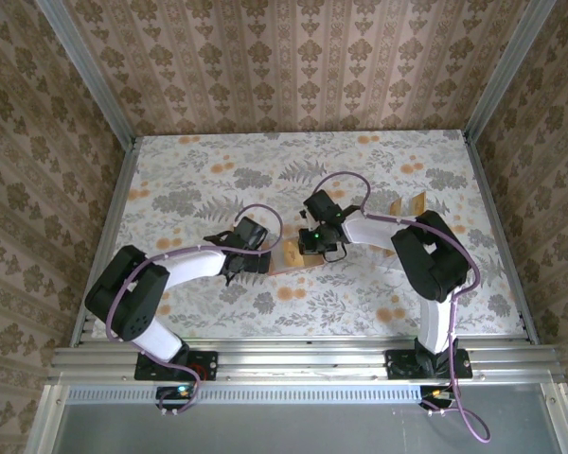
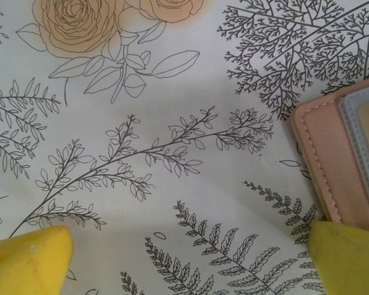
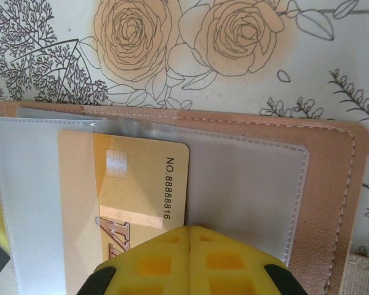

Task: Put the credit cards into the card holder
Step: Insert the credit card into the card slot.

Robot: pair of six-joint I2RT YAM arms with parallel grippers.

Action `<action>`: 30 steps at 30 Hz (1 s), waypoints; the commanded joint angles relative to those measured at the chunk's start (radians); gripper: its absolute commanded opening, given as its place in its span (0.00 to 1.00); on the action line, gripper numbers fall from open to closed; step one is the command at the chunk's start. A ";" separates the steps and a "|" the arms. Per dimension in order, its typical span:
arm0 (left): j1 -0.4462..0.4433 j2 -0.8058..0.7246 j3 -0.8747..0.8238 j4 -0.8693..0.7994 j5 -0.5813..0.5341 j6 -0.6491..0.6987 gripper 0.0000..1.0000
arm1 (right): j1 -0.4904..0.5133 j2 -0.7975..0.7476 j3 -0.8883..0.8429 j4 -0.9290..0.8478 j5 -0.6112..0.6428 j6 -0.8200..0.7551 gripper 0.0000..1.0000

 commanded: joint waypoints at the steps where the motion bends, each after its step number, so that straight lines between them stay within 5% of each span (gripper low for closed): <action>1: -0.005 0.032 0.012 -0.010 0.000 0.000 1.00 | 0.015 0.027 0.024 0.001 -0.031 0.022 0.03; 30: 0.039 -0.035 -0.041 -0.046 -0.012 -0.004 1.00 | 0.002 -0.015 0.053 -0.008 -0.036 0.033 0.03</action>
